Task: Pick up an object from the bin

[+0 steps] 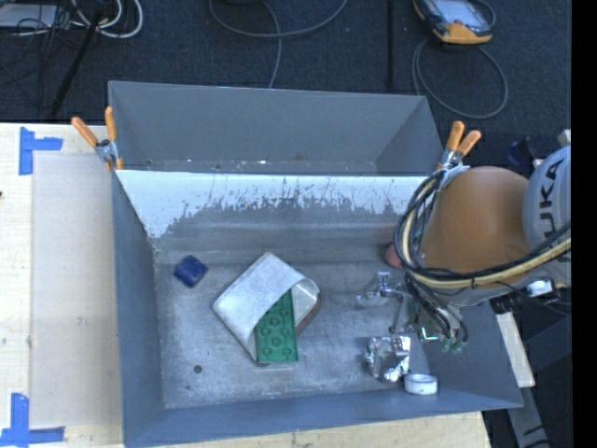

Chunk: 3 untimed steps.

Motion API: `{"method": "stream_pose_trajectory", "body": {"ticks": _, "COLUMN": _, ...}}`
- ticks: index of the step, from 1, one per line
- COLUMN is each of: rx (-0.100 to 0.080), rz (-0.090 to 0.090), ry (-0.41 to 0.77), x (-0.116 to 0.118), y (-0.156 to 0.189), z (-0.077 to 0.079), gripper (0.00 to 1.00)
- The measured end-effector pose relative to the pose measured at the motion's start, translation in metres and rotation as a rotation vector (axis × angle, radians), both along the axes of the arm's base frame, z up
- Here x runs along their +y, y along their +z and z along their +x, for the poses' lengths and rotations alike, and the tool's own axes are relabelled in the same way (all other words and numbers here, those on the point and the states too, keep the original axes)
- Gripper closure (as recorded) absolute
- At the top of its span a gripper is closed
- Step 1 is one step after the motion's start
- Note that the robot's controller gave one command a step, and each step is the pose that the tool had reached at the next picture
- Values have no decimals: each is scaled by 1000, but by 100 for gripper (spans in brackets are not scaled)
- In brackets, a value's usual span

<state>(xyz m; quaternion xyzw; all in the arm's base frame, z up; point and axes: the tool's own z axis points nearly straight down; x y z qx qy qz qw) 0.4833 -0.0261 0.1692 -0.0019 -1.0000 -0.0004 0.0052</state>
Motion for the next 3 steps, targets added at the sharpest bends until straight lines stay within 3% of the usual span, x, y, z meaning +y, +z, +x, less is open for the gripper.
{"method": "stream_pose_trajectory", "body": {"ticks": 1, "rx": -14, "rz": -1, "ry": -114, "x": -84, "y": -90, "z": -8, "gripper": 0}}
{"method": "stream_pose_trajectory", "body": {"ticks": 2, "rx": -12, "rz": -1, "ry": -119, "x": -91, "y": -69, "z": 8, "gripper": 0}}
{"method": "stream_pose_trajectory", "body": {"ticks": 3, "rx": -6, "rz": -1, "ry": -329, "x": -82, "y": -70, "z": -3, "gripper": 0}}
